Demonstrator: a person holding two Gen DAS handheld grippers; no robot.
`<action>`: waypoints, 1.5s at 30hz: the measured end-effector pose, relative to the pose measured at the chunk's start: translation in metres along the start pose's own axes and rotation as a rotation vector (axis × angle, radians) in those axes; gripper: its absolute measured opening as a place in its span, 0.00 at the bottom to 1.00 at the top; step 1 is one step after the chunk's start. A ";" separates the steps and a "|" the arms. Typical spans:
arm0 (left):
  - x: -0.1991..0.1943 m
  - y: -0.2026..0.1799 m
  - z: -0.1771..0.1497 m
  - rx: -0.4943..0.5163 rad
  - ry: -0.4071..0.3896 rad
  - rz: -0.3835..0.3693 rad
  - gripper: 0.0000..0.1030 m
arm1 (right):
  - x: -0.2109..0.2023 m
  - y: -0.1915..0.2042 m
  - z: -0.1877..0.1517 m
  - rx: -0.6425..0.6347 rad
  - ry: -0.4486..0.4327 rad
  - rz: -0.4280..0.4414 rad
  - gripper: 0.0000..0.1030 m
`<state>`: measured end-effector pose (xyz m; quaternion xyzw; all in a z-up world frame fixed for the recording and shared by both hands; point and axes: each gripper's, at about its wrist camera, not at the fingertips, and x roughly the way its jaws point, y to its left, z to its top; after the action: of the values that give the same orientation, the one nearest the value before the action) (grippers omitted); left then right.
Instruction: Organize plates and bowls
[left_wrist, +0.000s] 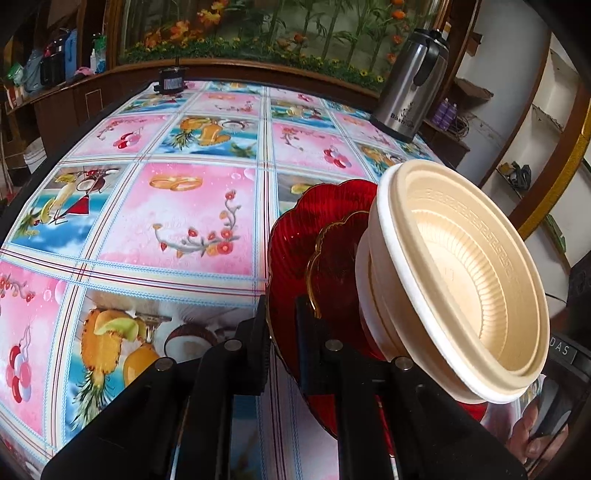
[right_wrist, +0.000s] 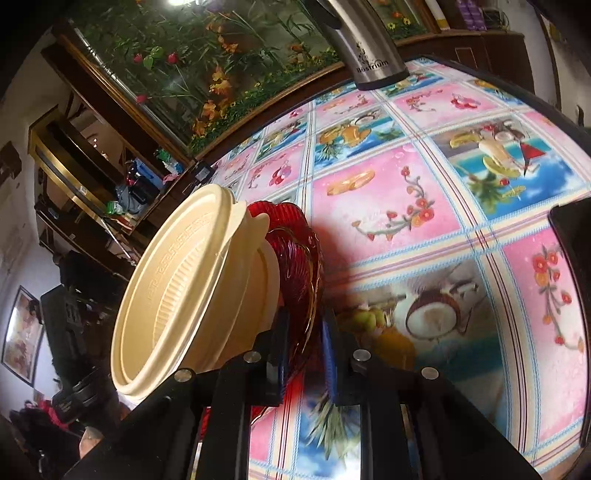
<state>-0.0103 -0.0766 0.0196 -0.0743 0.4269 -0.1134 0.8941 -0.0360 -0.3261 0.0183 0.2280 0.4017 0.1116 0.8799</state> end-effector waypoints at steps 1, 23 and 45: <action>0.000 0.000 0.000 -0.003 -0.008 -0.002 0.08 | 0.001 0.001 0.000 -0.008 -0.006 -0.006 0.17; 0.005 0.003 -0.004 -0.025 -0.066 -0.018 0.09 | 0.023 0.000 -0.001 -0.028 -0.010 -0.009 0.16; 0.006 0.007 -0.005 -0.042 -0.053 -0.024 0.17 | 0.007 -0.006 -0.001 -0.022 -0.043 -0.020 0.26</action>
<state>-0.0100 -0.0720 0.0107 -0.1008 0.4046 -0.1131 0.9019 -0.0320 -0.3287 0.0100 0.2167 0.3836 0.1024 0.8919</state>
